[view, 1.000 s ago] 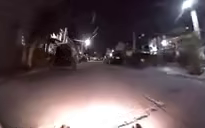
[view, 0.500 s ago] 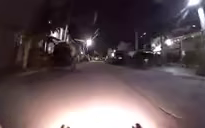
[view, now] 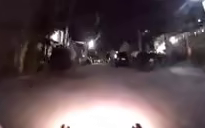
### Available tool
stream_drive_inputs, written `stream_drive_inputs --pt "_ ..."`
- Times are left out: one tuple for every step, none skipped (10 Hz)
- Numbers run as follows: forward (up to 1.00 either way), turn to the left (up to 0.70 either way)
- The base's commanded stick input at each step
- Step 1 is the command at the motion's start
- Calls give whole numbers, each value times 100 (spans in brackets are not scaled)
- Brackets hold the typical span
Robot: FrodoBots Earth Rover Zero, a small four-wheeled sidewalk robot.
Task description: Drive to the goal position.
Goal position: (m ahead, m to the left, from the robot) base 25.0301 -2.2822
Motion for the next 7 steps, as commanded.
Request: stream_drive_inputs --pt "85 0" --pt "85 0" --pt "85 0" --pt "85 0" --pt "85 0" --pt "85 0" --pt "85 0"
